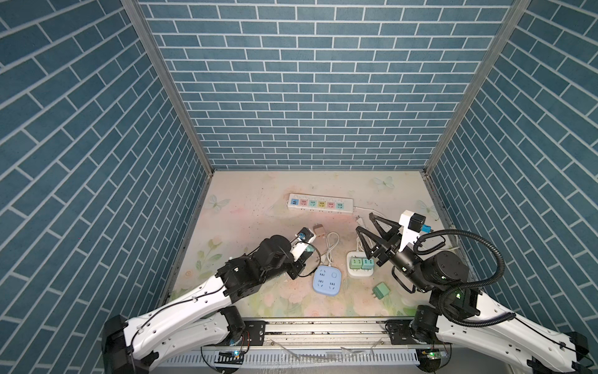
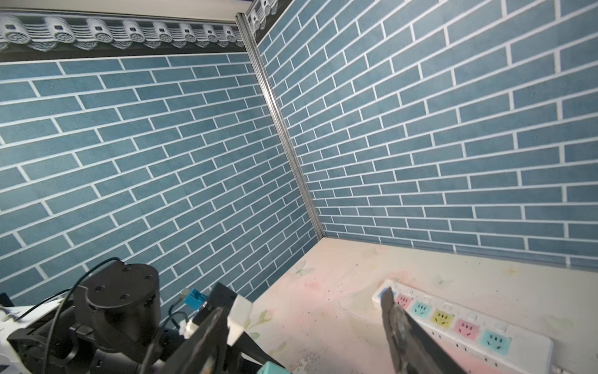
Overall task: Insert plugs into power strip
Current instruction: Insert the plug into the socket.
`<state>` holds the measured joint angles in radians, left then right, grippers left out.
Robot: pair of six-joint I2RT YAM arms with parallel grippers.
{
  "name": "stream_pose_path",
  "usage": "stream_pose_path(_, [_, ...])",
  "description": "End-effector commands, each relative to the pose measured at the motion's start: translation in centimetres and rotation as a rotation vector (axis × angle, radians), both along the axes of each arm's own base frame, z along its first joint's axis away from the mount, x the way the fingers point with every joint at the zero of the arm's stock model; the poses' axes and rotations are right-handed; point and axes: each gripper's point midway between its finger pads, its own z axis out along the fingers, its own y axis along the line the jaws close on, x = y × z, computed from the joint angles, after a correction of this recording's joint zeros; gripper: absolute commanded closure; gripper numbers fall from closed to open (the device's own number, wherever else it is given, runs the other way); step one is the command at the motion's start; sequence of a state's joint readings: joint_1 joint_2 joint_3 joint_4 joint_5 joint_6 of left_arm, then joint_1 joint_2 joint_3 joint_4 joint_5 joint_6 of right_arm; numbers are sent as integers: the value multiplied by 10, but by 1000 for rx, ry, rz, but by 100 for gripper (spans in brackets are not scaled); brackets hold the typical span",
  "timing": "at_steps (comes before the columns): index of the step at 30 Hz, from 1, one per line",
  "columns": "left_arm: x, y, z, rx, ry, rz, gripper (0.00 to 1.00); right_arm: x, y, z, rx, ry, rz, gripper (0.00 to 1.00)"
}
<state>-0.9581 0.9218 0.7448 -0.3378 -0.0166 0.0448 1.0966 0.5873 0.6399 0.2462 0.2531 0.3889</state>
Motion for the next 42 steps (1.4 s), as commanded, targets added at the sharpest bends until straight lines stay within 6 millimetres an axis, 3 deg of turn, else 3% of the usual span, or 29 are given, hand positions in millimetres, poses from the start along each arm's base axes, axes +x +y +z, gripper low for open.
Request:
stream_pose_path(1, [-12, -20, -11, 83, -24, -180, 100, 3, -9, -6, 38, 43, -31, 23])
stream_pose_path(5, [-25, -39, -37, 211, -9, -332, 100, 7, -15, -6, 32, 17, -75, 23])
stream_pose_path(9, [-26, -51, -54, 322, -15, -384, 100, 10, -20, -6, -7, 12, -111, 21])
stream_pose_path(13, [-30, -63, -65, 388, -18, -448, 100, 20, -45, -9, -72, -4, -250, 19])
stream_pose_path(15, [-34, -70, -67, 402, -25, -485, 100, 24, -57, -15, -113, -23, -316, 15])
stream_pose_path(17, [-39, -75, -69, 426, -40, -531, 100, 22, -58, -20, -169, -95, -324, 4])
stream_pose_path(21, [-47, -82, -79, 502, -42, -608, 100, 32, -58, -35, -327, -189, -401, 2])
stream_pose_path(25, [-51, -88, -93, 617, -23, -666, 100, 67, -72, -62, -470, -125, -544, 1])
stream_pose_path(28, [-51, -93, -100, 657, -5, -694, 100, 91, -78, -93, -493, -35, -551, 1])
stream_pose_path(31, [-54, -95, -103, 681, 10, -717, 100, 112, -98, -128, -486, 73, -600, 1])
stream_pose_path(35, [-56, -94, -101, 690, 2, -728, 100, 126, -143, -172, -442, 204, -727, 1])
stream_pose_path(38, [-57, -92, -104, 707, -15, -737, 100, 132, -171, -194, -384, 260, -816, 1])
stream_pose_path(42, [-57, -93, -110, 716, -27, -755, 100, 141, -186, -217, -373, 290, -872, 1])
